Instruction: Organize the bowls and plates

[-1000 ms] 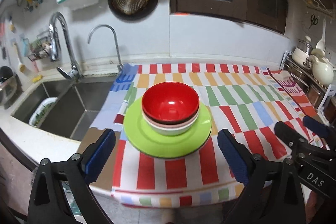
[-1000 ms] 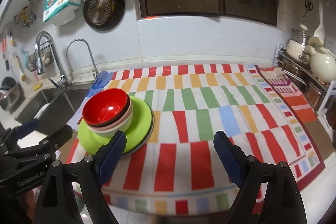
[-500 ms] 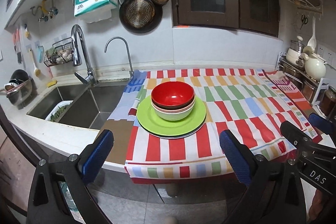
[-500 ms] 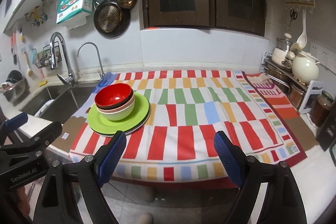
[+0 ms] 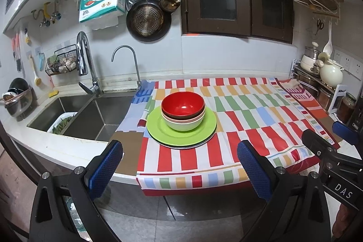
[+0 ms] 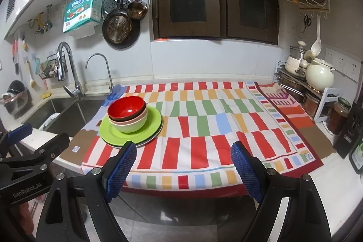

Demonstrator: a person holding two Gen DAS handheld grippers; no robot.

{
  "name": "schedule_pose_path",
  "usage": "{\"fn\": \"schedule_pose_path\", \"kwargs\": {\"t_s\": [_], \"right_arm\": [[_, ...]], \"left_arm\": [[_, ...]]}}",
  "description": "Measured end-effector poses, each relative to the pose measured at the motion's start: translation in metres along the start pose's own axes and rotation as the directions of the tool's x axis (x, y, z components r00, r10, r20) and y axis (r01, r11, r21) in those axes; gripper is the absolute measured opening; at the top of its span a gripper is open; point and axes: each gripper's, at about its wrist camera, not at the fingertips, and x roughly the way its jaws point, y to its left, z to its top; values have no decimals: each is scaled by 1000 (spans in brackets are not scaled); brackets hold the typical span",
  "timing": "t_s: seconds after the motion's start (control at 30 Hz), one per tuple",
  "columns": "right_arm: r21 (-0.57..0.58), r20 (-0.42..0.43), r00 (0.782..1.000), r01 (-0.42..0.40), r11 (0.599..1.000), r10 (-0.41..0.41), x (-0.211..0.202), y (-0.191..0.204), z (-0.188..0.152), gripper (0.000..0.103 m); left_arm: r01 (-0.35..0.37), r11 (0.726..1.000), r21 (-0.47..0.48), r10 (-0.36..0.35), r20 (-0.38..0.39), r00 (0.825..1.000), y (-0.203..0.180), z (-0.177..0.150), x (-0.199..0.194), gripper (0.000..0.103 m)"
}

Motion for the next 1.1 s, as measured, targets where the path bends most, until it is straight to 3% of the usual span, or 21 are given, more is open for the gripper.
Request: {"fn": "schedule_pose_path", "kwargs": {"t_s": [0.37,1.1], "right_arm": [[4,10,999,36,999,-36,-13,6,-3,86],[-7,23,999,31,999,-31,-24,9,-5,86]], "left_arm": [[18,1000,13,-18,3,1000,6,-2,-7,103],[30,1000,0,-30,6,1000,11,-5,-17,103]]}}
